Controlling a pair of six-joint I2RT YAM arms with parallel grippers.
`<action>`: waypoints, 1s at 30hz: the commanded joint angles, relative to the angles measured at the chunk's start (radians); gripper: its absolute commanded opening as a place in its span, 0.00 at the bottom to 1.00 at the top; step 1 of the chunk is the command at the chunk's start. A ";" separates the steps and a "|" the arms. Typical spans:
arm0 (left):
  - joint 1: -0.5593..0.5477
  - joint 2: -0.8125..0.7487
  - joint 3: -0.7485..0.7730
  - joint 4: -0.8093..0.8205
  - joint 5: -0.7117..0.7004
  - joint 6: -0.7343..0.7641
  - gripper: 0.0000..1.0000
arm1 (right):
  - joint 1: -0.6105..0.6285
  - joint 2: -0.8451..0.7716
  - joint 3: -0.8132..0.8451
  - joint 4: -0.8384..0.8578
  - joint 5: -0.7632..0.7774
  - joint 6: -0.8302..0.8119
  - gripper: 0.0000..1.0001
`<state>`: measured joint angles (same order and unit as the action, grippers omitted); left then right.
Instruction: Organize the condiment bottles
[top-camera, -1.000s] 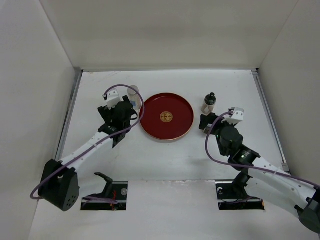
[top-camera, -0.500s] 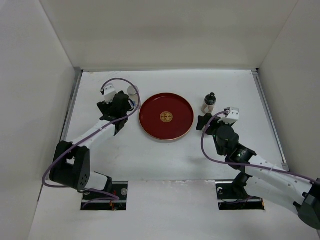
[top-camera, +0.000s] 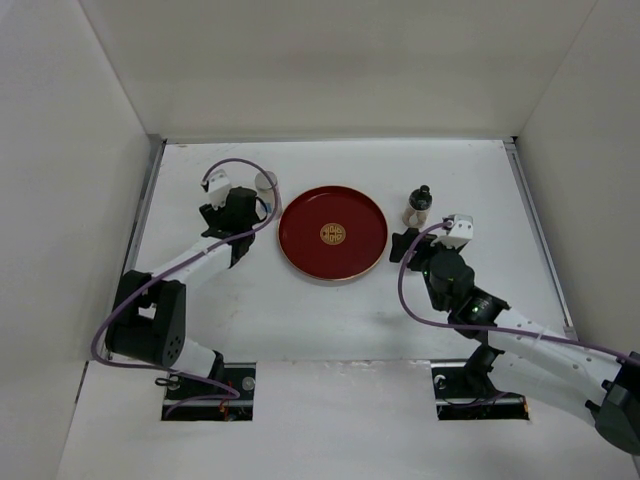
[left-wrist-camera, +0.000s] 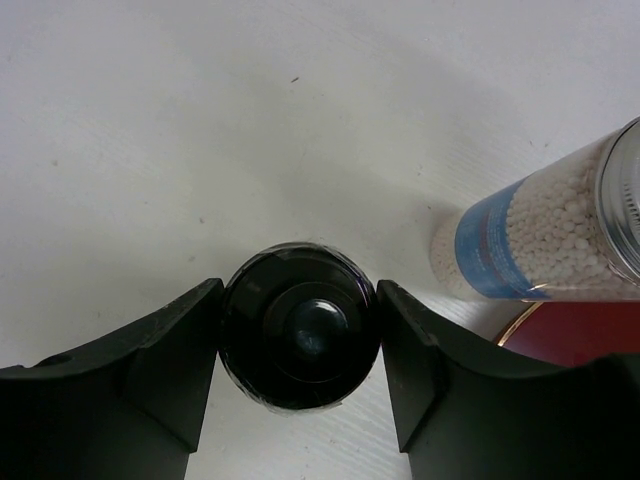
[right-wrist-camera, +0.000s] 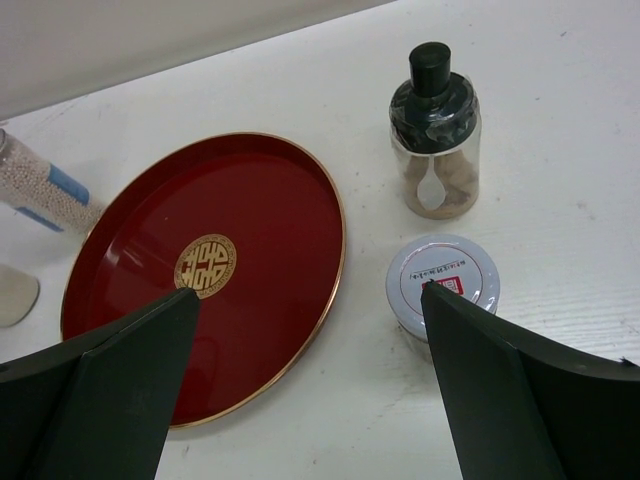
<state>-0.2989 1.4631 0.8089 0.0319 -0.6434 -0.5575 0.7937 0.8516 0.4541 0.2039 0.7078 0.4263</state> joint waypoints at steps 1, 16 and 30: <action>0.007 -0.081 -0.008 0.062 -0.007 -0.024 0.39 | 0.011 -0.022 0.001 0.065 -0.010 -0.009 1.00; -0.305 -0.290 0.027 0.014 -0.030 0.024 0.33 | 0.005 -0.037 -0.008 0.065 -0.018 0.003 1.00; -0.351 0.253 0.443 0.117 0.073 0.123 0.33 | 0.000 -0.049 -0.011 0.063 -0.019 0.002 1.00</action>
<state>-0.6613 1.7012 1.1610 0.0525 -0.5781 -0.4786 0.7933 0.8211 0.4431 0.2169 0.6968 0.4240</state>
